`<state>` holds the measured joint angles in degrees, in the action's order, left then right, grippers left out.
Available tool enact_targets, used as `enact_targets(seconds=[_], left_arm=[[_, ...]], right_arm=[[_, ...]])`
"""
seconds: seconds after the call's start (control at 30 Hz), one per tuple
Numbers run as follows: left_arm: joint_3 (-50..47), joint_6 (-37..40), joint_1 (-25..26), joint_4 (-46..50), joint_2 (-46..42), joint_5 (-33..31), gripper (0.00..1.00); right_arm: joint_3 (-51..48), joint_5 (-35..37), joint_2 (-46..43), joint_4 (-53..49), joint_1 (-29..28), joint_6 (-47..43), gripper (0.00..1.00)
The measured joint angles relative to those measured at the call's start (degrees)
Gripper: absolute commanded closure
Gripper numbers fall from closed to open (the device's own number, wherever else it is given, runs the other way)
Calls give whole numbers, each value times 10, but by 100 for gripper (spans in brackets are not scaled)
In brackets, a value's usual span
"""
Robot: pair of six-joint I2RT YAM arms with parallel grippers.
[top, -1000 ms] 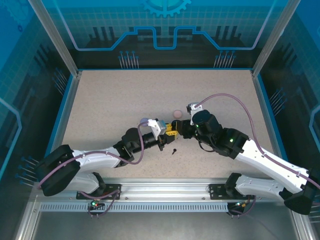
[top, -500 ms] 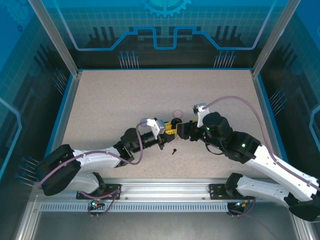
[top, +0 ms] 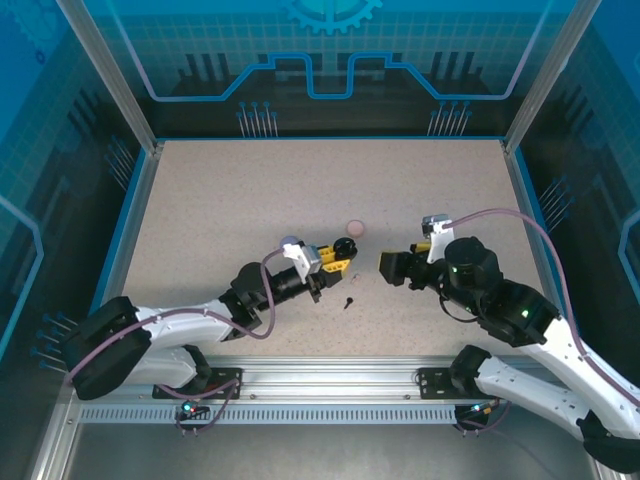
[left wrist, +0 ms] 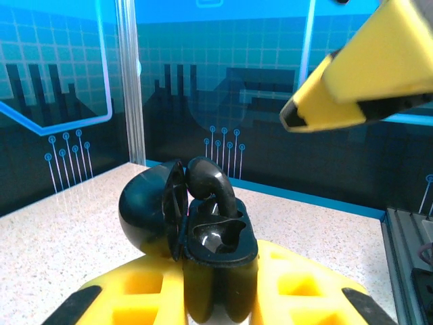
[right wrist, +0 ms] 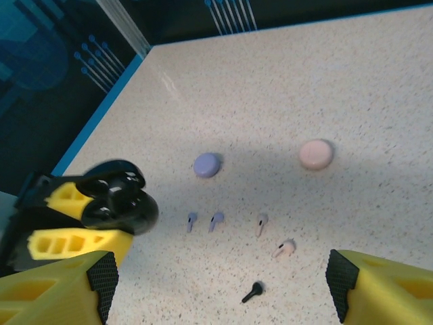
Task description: Insert the wireless bluetooth earbuds into the charging case
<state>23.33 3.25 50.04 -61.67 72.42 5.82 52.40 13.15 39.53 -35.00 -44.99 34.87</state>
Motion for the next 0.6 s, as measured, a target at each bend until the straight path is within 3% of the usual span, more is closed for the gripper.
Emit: enact_targets(seconds=[0.33, 0.6], left_arm=[[-3, 43, 0, -3, -10, 24, 100], [-3, 44, 0, -3, -12, 32, 100]], right_arm=[[13, -162, 48, 93, 9, -13, 16], [40, -218, 124, 116, 10, -16, 16]])
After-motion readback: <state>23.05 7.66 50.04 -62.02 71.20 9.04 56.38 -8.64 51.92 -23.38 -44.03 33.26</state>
